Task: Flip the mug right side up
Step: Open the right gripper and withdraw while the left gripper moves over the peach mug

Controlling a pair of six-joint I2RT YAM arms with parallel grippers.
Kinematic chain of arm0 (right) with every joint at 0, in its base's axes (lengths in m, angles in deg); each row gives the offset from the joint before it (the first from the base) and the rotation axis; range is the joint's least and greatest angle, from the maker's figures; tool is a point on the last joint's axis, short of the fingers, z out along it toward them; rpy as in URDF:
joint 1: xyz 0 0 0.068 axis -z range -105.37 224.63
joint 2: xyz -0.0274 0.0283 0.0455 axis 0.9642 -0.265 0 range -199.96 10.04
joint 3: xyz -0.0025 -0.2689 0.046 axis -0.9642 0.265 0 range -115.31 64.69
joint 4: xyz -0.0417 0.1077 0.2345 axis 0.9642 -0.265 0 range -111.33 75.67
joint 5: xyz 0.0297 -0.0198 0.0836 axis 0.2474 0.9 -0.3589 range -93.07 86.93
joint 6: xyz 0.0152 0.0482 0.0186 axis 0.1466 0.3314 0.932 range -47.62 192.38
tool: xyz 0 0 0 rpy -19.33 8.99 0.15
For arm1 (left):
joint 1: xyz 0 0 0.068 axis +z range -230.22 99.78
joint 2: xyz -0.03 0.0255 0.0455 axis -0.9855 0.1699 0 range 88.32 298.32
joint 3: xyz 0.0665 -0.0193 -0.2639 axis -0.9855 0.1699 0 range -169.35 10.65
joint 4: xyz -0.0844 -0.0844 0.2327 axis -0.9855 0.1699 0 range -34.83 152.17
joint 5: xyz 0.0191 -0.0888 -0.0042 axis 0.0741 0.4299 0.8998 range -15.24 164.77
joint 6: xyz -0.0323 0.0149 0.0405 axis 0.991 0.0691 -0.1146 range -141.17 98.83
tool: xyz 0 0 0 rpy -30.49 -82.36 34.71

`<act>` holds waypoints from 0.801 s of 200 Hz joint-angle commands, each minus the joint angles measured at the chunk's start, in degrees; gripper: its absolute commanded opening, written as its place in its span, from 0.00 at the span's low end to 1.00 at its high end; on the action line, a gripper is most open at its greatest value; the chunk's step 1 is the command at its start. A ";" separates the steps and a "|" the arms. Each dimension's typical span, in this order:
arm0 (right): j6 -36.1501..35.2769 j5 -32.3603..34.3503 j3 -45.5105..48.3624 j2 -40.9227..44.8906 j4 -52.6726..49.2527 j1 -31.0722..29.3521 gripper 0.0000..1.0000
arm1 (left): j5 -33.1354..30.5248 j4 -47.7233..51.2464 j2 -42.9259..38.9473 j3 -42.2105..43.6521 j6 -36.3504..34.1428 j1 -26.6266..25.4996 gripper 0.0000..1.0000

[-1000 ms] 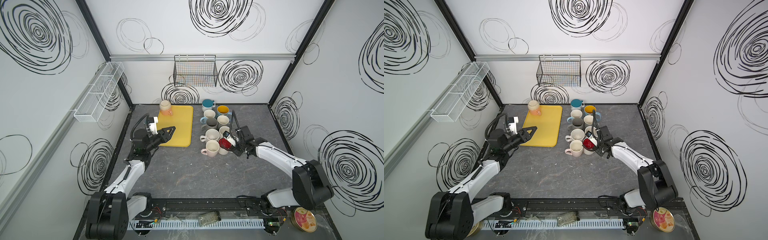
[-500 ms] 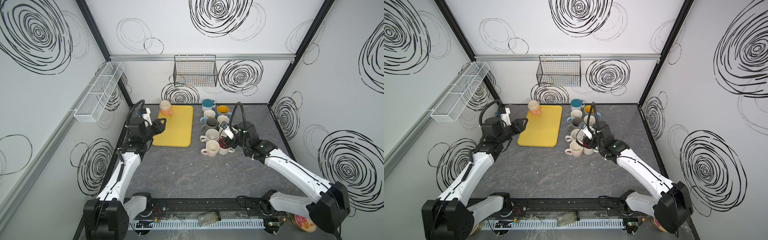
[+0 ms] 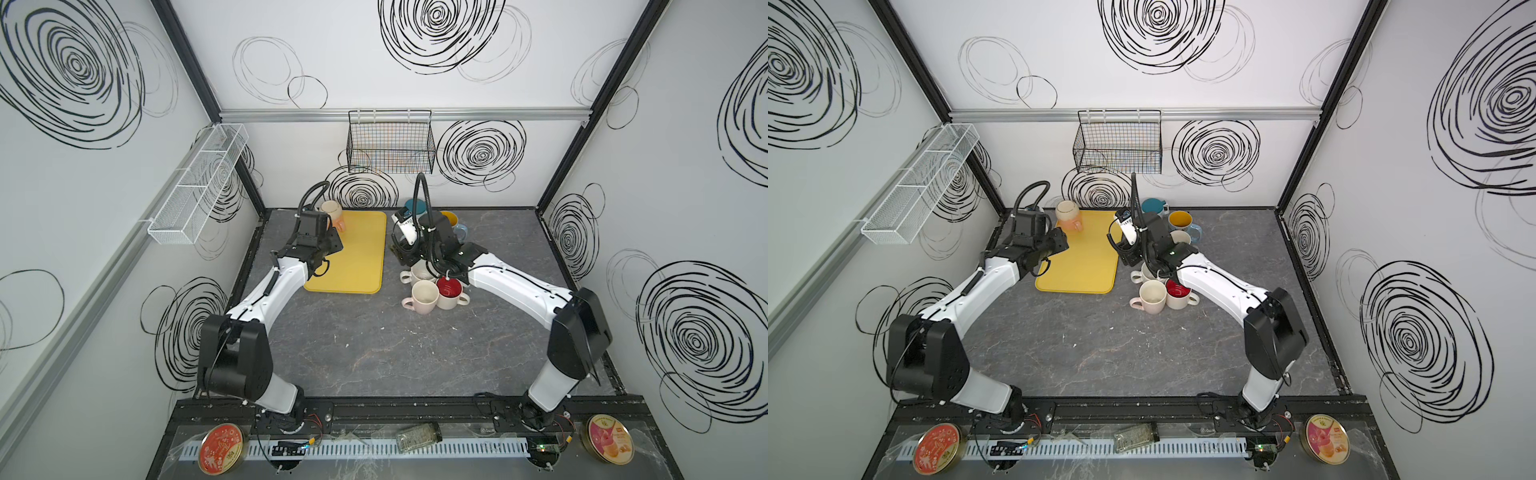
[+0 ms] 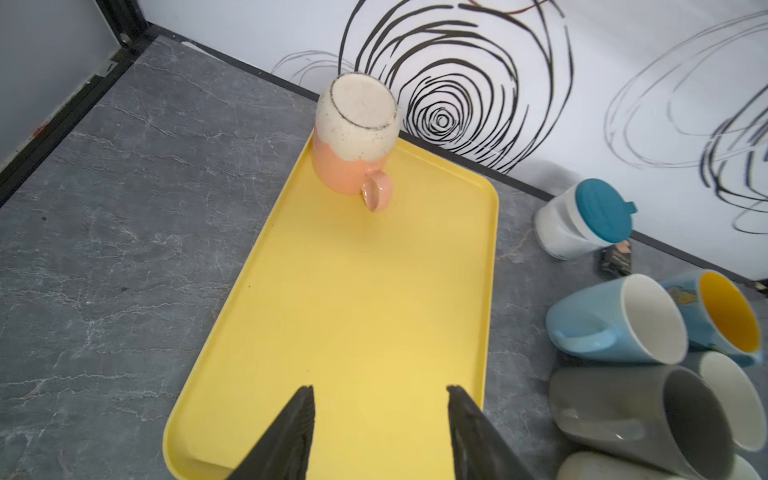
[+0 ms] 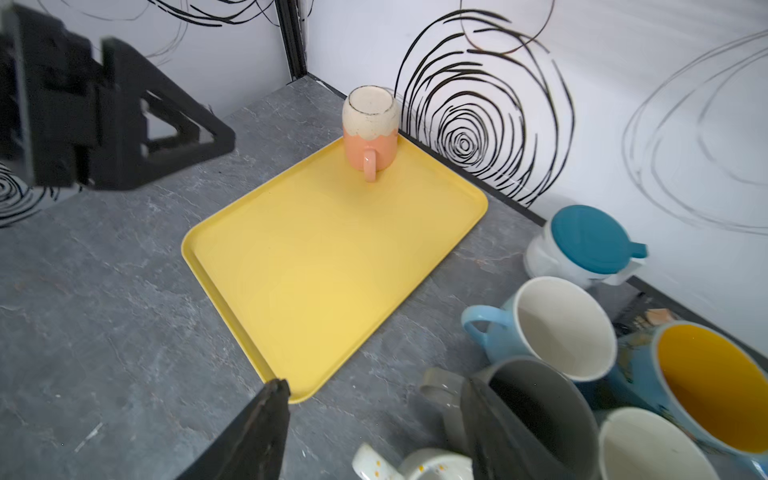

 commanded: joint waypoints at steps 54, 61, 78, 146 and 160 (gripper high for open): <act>8.62 -9.40 -13.47 -16.14 -0.18 -0.32 0.62 | -12.35 -4.09 21.70 -16.68 2.56 -2.87 0.61; 8.57 -10.18 -14.90 -17.74 0.10 -0.33 0.60 | -13.10 -4.76 23.40 -17.83 2.66 -2.87 0.61; 9.48 -10.77 -20.82 -22.39 -1.76 -0.21 0.57 | -14.62 -5.33 27.33 -20.66 3.14 -2.78 0.62; 6.26 -15.30 -28.20 -31.68 -3.47 0.06 0.56 | -11.23 -10.35 39.21 -28.21 5.45 0.26 0.60; 6.50 -15.61 -28.70 -32.50 -3.15 0.25 0.56 | -10.60 -10.00 41.41 -30.92 5.37 0.47 0.59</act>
